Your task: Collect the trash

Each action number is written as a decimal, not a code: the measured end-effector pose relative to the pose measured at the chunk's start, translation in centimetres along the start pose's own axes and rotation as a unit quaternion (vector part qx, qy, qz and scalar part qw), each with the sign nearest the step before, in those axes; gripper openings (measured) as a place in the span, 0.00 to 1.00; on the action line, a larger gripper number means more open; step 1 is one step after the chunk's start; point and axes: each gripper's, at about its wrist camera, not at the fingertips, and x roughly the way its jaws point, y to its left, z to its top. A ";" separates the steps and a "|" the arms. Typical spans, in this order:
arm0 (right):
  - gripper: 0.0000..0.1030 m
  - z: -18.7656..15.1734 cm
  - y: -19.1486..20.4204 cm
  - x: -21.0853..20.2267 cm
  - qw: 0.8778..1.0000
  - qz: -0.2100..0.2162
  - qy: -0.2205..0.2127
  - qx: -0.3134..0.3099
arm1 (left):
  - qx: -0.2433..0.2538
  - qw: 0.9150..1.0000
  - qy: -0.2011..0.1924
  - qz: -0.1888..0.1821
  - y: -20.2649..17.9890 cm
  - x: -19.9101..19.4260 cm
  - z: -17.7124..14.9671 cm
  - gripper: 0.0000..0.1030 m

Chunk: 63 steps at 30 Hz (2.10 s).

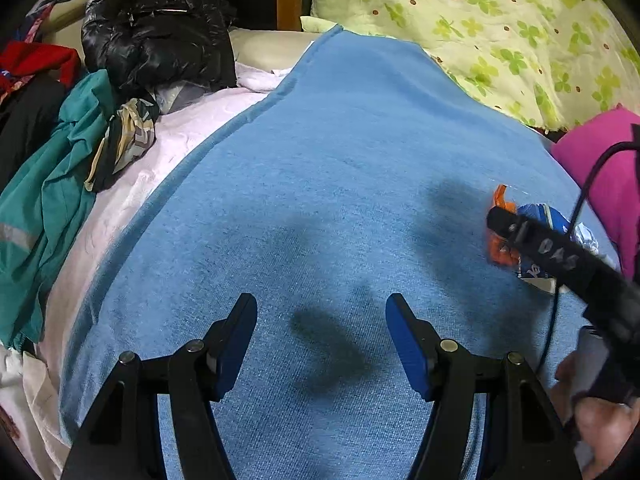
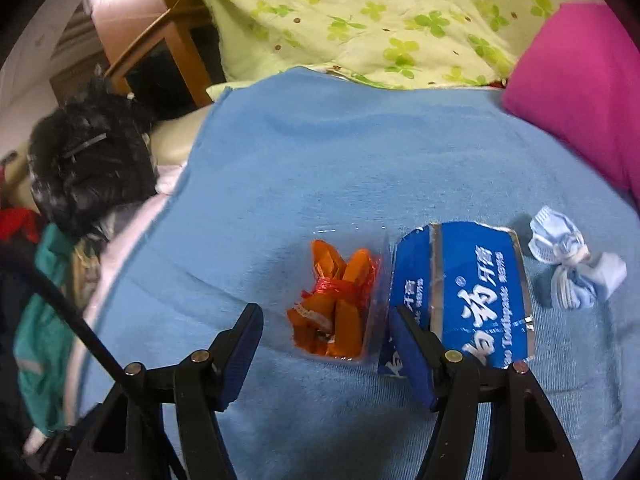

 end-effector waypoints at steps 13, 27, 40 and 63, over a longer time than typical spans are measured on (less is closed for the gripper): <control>0.37 -0.1 -3.9 -1.4 0.975 0.179 0.053 0.117 | -0.021 1.000 0.006 0.012 1.0 0.4 0.5 0.66; 0.69 -0.2 -7.4 -3.0 0.945 0.259 0.052 0.194 | -0.034 0.999 0.008 0.019 1.3 0.3 0.2 0.66; 0.69 2.8 -3.5 -1.8 0.925 0.335 -0.030 0.175 | -0.025 0.999 0.012 0.027 1.6 0.7 0.2 0.66; 0.69 2.0 -12.9 -3.2 0.970 0.105 0.023 0.219 | 0.060 0.995 -0.068 -0.039 -6.9 1.4 2.8 0.68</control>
